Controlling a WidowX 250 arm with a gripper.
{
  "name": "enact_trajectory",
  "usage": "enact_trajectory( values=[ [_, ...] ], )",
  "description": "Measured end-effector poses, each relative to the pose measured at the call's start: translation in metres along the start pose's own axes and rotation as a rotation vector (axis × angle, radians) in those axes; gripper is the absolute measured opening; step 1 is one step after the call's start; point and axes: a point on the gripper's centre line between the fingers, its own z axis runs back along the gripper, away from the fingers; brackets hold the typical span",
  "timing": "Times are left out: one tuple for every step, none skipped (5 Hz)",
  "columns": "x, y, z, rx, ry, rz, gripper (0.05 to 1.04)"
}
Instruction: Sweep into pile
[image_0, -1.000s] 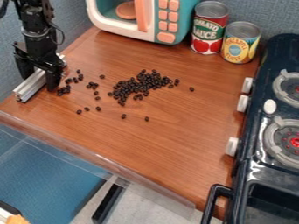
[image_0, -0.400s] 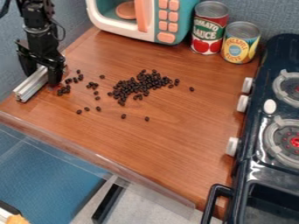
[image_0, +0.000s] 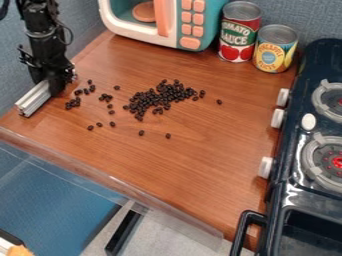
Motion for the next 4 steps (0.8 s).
enact_trajectory(
  values=[
    [-0.003,-0.006,0.0,-0.039,0.004,-0.01,0.381],
    [-0.006,-0.01,0.0,-0.056,0.013,0.007,0.381],
    [-0.006,-0.013,-0.001,-0.055,0.013,0.025,0.381],
    [-0.003,-0.025,0.0,-0.075,0.008,0.041,0.38]
  ],
)
